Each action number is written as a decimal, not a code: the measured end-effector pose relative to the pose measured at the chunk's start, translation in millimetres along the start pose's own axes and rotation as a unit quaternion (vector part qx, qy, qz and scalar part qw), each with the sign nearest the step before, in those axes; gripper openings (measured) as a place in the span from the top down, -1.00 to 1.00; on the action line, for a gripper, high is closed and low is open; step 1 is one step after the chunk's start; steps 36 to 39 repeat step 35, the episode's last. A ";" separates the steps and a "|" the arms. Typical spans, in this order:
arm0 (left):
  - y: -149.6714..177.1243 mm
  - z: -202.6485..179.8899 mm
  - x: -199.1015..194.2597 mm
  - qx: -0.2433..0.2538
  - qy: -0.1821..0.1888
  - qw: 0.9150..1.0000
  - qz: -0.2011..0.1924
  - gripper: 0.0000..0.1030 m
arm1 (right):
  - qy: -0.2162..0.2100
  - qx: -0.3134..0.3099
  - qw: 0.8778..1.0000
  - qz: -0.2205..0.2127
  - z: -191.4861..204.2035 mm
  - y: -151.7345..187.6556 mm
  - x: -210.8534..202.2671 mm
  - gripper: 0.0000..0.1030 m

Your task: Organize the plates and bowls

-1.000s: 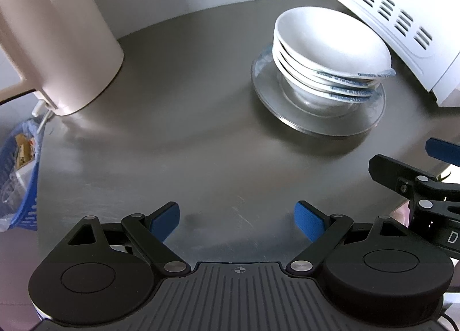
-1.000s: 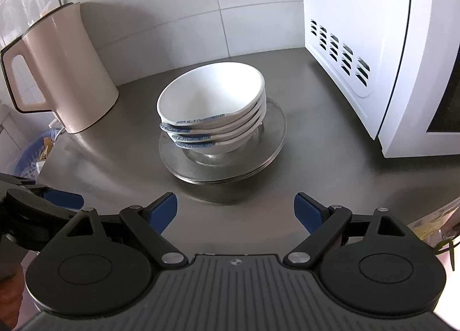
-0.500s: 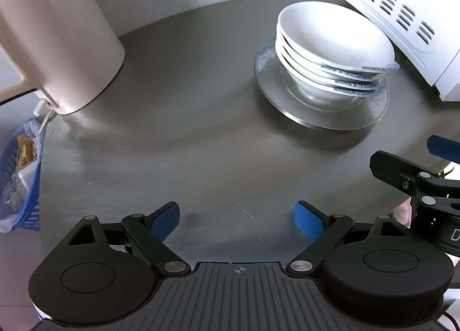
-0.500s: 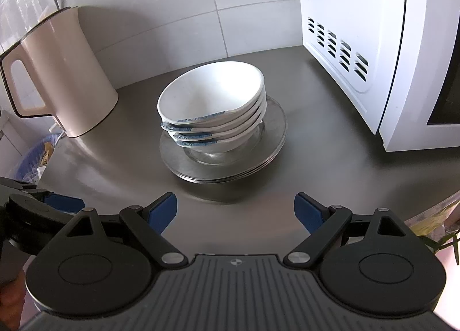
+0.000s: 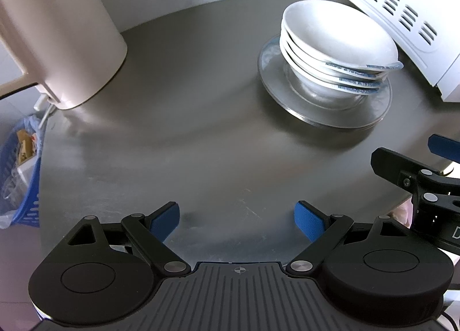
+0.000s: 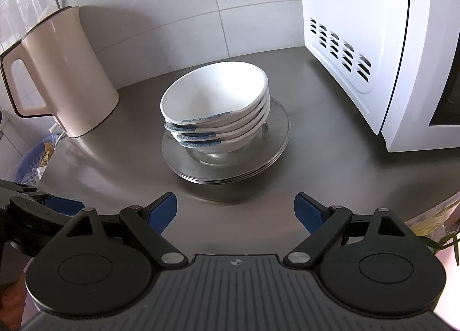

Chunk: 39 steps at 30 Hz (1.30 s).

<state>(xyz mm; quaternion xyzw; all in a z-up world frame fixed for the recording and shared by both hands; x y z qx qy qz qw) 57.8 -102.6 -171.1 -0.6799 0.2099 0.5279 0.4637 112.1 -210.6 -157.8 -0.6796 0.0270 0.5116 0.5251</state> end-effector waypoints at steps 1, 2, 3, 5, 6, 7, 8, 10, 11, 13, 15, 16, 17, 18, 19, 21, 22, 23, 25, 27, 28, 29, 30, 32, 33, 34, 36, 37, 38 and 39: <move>0.3 0.0 0.2 0.000 0.001 1.000 0.001 -1.00 | 0.000 0.000 1.000 0.000 0.1 0.0 0.0 -0.77; 0.6 0.1 0.1 0.000 0.001 1.000 0.001 -1.00 | 0.000 0.000 1.000 0.000 0.1 0.1 0.1 -0.77; 0.9 0.0 0.2 0.001 0.001 1.000 0.001 -1.00 | 0.000 0.000 1.000 -0.001 0.1 0.1 0.1 -0.77; 0.2 0.9 0.0 0.003 0.000 1.000 0.001 -1.00 | -0.002 0.001 1.000 0.000 -0.1 0.5 0.6 -0.77; 0.2 0.8 -0.1 0.003 0.000 1.000 0.000 -1.00 | -0.002 0.001 1.000 0.000 -0.3 0.7 0.7 -0.77; -0.1 0.8 -0.2 0.004 0.000 1.000 0.000 -1.00 | -0.002 0.001 1.000 0.000 -0.3 0.8 0.9 -0.77; -0.1 0.6 -0.4 0.003 0.000 1.000 -0.001 -1.00 | -0.002 0.001 1.000 0.000 -0.2 0.8 1.0 -0.77; 0.1 0.5 -0.7 0.003 0.001 1.000 -0.001 -1.00 | -0.003 0.001 1.000 -0.001 -0.7 0.6 0.9 -0.77; 0.1 0.6 -0.7 0.003 0.001 1.000 -0.001 -1.00 | -0.003 0.001 1.000 -0.001 -0.8 0.6 0.7 -0.77; -0.1 1.0 -0.7 0.004 0.001 1.000 -0.001 -1.00 | -0.003 0.001 1.000 -0.002 -1.1 0.6 0.8 -0.77; -0.2 1.3 -0.7 0.004 0.001 1.000 -0.001 -1.00 | -0.003 0.001 1.000 -0.001 -1.0 0.8 0.5 -0.77; -0.1 1.2 -0.7 0.004 0.001 1.000 -0.001 -1.00 | -0.003 0.001 1.000 -0.001 -1.0 0.8 0.6 -0.77; -0.1 1.1 -0.9 0.004 0.001 1.000 -0.001 -1.00 | -0.004 0.001 1.000 -0.001 -1.0 0.8 0.5 -0.77; -0.1 0.7 -1.1 0.004 0.001 1.000 -0.001 -1.00 | -0.004 0.002 1.000 -0.001 -1.7 0.8 0.2 -0.77; -0.1 1.2 -0.9 0.004 0.001 1.000 -0.001 -1.00 | -0.004 0.001 1.000 -0.001 -1.7 0.7 0.1 -0.77; -0.1 1.2 -0.9 0.005 0.002 1.000 -0.001 -1.00 | -0.004 0.001 1.000 -0.002 -2.5 0.8 0.1 -0.77; -0.1 1.2 -1.0 0.005 0.001 1.000 -0.001 -1.00 | -0.004 0.002 1.000 -0.002 -2.6 0.8 0.1 -0.77; -0.2 1.0 -1.0 0.006 0.001 1.000 -0.001 -1.00 | -0.003 0.002 1.000 -0.002 -3.1 0.8 -0.1 -0.77; -0.8 1.2 -0.8 0.008 0.000 1.000 -0.001 -1.00 | -0.003 0.005 1.000 -0.003 -4.8 0.8 -0.5 -0.77; -1.3 1.2 -0.6 0.011 0.001 1.000 -0.003 -1.00 | -0.004 0.007 1.000 -0.004 -5.6 1.0 -0.5 -0.77; -1.3 1.0 -0.4 0.011 0.001 1.000 -0.003 -1.00 | -0.004 0.008 1.000 -0.004 -5.9 1.1 -0.5 -0.77; -1.1 0.6 0.0 0.012 0.002 1.000 -0.002 -1.00 | -0.004 0.009 1.000 -0.004 -6.1 1.3 -0.5 -0.77; -0.6 0.4 0.3 0.014 0.004 1.000 0.000 -1.00 | -0.004 0.010 1.000 -0.005 -6.2 1.4 -0.5 -0.77; 0.3 -1.2 1.0 0.017 0.009 1.000 0.003 -1.00 | -0.004 0.012 1.000 -0.005 -7.1 1.4 0.0 -0.77; 0.9 -2.2 1.4 0.018 0.010 1.000 0.005 -1.00 | -0.005 0.013 1.000 -0.005 -7.6 1.8 -0.2 -0.77; 1.3 -4.0 1.4 0.021 0.011 1.000 0.006 -1.00 | -0.005 0.013 1.000 -0.005 -7.9 1.9 -0.1 -0.77; 1.7 -5.3 1.3 0.022 0.012 1.000 0.008 -1.00 | -0.006 0.013 1.000 -0.005 -8.0 1.8 0.3 -0.77; 1.7 -5.3 1.3 0.022 0.012 1.000 0.008 -1.00 | -0.006 0.013 1.000 -0.005 -8.0 1.8 0.3 -0.77; 1.7 -5.3 1.3 0.022 0.012 1.000 0.008 -1.00 | -0.006 0.013 1.000 -0.005 -8.0 1.8 0.3 -0.77; 1.7 -5.3 1.3 0.022 0.012 1.000 0.008 -1.00 | -0.006 0.013 1.000 -0.005 -8.0 1.8 0.3 -0.77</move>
Point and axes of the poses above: each gripper's, at about its wrist camera, not at the fingertips, and x roughly the way its jaws point, z to its left, y to its underside, the point moved 10 cm from there along x, roughly the way its jaws point, and after that the axes turned 13 degrees about -x, right-handed, at the moved point
